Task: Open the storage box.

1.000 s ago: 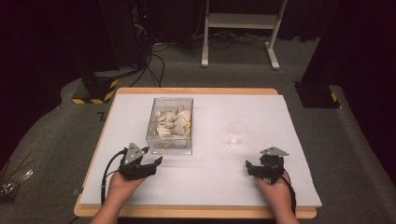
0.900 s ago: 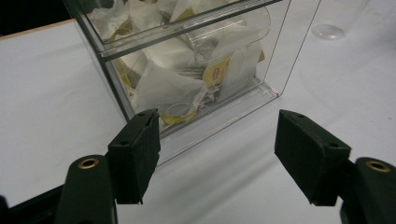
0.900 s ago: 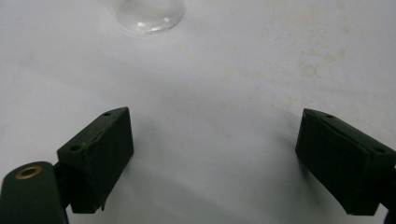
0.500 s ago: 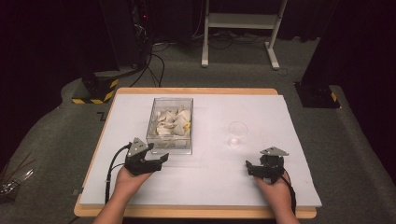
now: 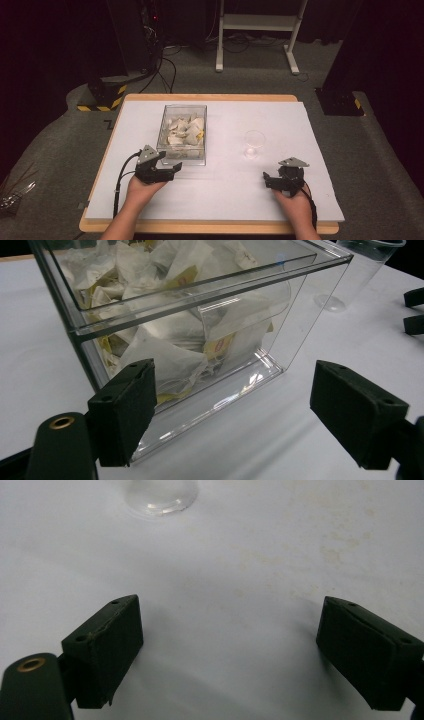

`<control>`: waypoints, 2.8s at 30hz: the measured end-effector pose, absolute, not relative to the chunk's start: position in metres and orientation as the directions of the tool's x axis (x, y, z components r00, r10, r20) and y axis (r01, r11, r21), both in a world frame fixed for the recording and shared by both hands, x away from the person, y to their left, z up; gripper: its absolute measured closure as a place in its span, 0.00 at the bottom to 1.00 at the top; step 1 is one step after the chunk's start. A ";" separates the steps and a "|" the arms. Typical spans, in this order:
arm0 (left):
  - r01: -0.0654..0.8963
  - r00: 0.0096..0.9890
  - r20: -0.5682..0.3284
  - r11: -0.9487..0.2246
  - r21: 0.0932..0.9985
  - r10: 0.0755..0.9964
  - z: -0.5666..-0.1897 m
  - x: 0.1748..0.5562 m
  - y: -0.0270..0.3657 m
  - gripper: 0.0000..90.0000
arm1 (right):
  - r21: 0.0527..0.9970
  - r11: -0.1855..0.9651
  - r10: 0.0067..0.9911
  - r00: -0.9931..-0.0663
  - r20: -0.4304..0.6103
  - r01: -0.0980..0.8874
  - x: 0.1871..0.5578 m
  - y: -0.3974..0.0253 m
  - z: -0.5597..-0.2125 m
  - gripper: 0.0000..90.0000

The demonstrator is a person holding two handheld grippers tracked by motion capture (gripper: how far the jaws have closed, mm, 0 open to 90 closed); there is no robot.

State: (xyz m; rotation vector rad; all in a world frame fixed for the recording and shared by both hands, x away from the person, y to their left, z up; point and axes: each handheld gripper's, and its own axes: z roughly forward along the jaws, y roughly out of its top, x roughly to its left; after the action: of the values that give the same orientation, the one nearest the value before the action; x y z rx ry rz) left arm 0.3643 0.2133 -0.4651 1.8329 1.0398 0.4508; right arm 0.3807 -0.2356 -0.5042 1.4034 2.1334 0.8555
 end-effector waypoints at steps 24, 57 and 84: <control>0.433 0.591 -0.094 -0.216 0.875 0.801 -0.462 0.373 0.197 0.23 | 0.705 0.294 0.922 -0.386 -0.030 0.646 0.381 -0.236 -0.504 0.13; 0.358 0.599 -0.135 -0.113 0.927 0.789 -0.470 0.376 0.208 0.59 | 0.705 0.297 0.920 -0.390 -0.032 0.644 0.380 -0.236 -0.504 0.13; 0.341 0.612 -0.130 -0.112 0.933 0.780 -0.471 0.374 0.210 0.57 | 0.705 0.294 0.921 -0.389 -0.028 0.645 0.380 -0.235 -0.504 0.14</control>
State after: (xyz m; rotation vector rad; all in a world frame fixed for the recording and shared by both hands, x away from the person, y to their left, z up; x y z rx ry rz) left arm 0.3735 0.2103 -0.4707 1.7060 0.9294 0.4836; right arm 0.3799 -0.2354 -0.5040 1.3992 2.1363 0.8588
